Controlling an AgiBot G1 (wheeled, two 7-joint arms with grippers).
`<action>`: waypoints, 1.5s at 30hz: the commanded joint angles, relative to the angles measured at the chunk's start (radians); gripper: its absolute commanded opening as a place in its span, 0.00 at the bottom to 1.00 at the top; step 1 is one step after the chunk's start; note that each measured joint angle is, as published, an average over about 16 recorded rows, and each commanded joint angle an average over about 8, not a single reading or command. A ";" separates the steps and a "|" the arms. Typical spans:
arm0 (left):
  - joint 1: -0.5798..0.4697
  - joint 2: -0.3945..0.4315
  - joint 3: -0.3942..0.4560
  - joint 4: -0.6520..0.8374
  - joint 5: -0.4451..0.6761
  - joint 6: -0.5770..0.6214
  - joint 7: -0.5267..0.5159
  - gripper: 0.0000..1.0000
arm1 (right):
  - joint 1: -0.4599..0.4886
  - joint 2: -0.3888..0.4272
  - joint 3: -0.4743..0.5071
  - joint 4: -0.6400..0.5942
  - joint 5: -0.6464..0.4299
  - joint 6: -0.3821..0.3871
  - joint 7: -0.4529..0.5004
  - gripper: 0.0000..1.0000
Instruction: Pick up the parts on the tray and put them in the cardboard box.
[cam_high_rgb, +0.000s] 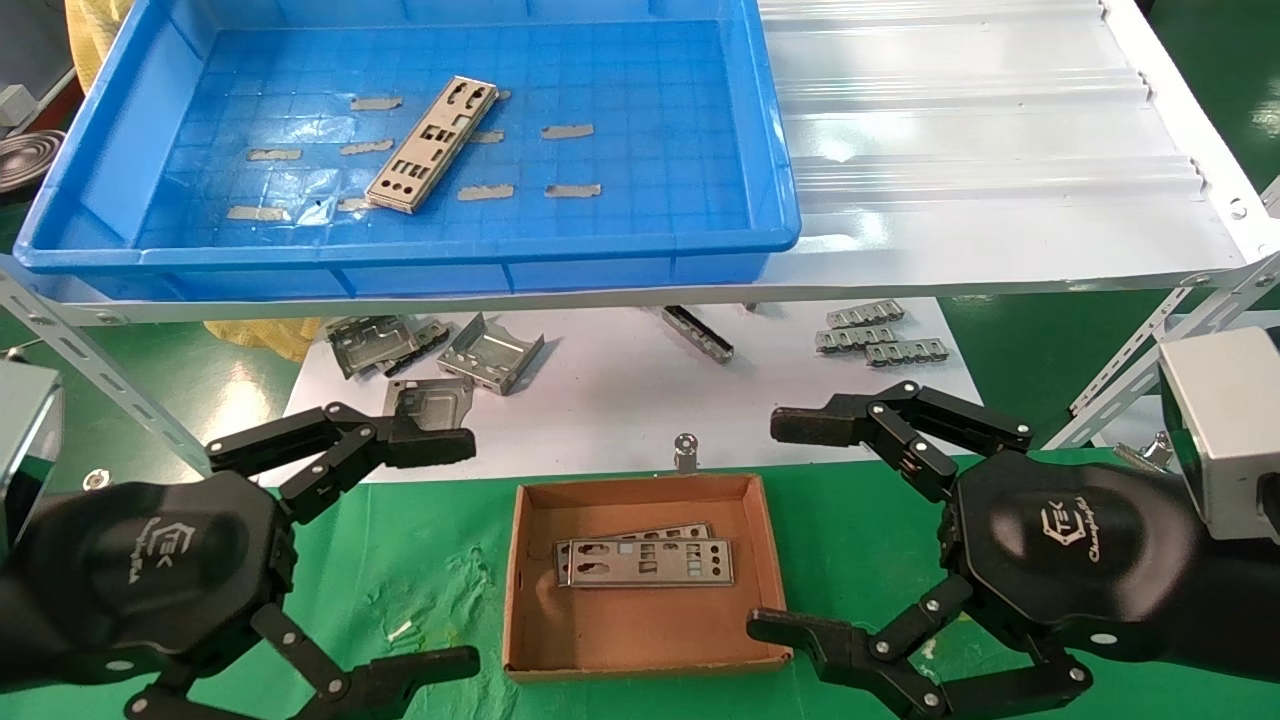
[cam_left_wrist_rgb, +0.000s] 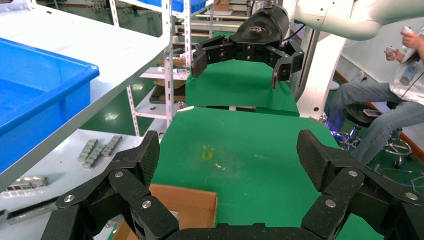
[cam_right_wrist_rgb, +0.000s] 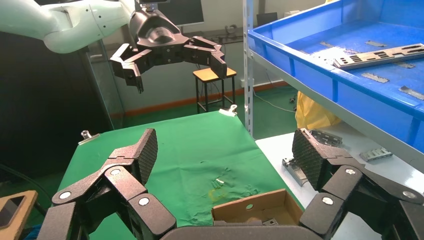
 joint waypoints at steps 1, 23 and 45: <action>0.000 0.000 0.000 0.000 0.000 0.000 0.000 1.00 | 0.000 0.000 0.000 0.000 0.000 0.000 0.000 1.00; 0.000 0.000 0.000 0.000 0.000 0.000 0.000 1.00 | 0.000 0.000 0.000 0.000 0.000 0.000 0.000 1.00; 0.000 0.000 0.000 0.000 0.000 0.000 0.000 1.00 | 0.000 0.000 0.000 0.000 0.000 0.000 0.000 0.00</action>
